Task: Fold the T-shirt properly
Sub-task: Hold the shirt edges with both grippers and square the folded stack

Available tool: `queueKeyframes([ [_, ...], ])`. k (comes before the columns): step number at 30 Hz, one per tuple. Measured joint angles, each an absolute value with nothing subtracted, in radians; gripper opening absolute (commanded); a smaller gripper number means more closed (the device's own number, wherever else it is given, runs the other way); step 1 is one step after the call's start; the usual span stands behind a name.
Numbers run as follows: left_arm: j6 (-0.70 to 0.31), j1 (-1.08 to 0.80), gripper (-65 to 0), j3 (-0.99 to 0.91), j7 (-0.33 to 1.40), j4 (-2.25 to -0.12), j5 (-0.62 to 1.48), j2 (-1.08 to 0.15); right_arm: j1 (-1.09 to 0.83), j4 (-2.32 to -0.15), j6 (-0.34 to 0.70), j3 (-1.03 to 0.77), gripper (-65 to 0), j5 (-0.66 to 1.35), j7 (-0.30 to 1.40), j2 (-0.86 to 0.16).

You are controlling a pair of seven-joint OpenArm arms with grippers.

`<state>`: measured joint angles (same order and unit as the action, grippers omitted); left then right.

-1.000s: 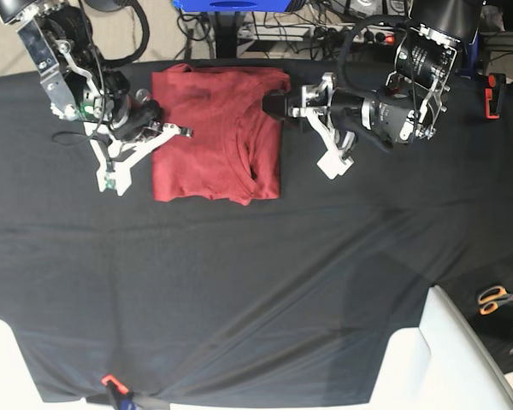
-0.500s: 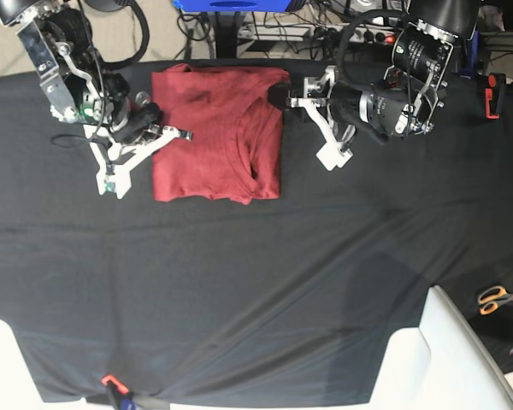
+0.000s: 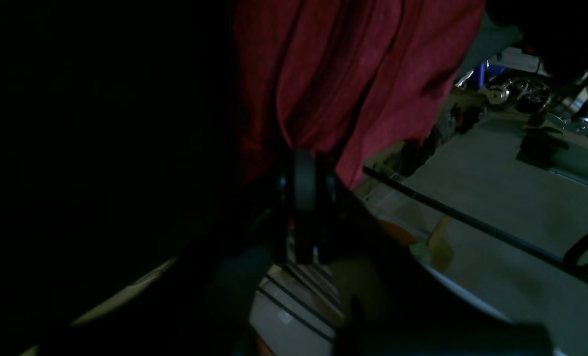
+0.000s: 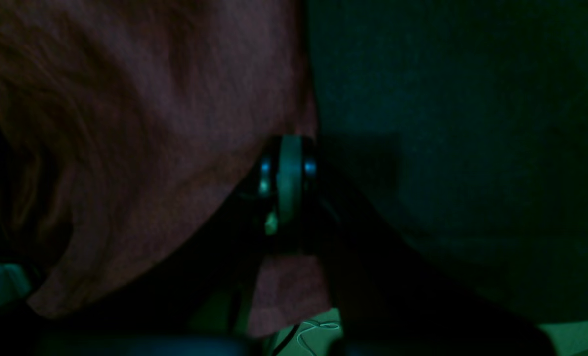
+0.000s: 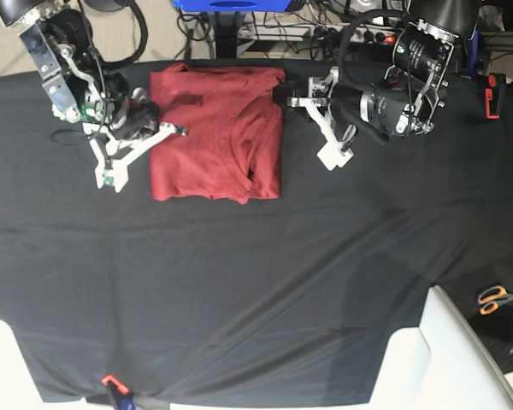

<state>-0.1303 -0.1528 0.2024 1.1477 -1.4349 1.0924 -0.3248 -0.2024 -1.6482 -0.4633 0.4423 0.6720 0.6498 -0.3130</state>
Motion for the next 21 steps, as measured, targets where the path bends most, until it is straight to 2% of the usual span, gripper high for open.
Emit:
queueKeyframes([
  [21, -0.130, -0.214, -65.0, 0.202, 1.148, -1.540, 1.095, -0.355, -0.183, -1.647, -0.463, 0.442, -64.7, 0.672, 0.650, -0.288],
])
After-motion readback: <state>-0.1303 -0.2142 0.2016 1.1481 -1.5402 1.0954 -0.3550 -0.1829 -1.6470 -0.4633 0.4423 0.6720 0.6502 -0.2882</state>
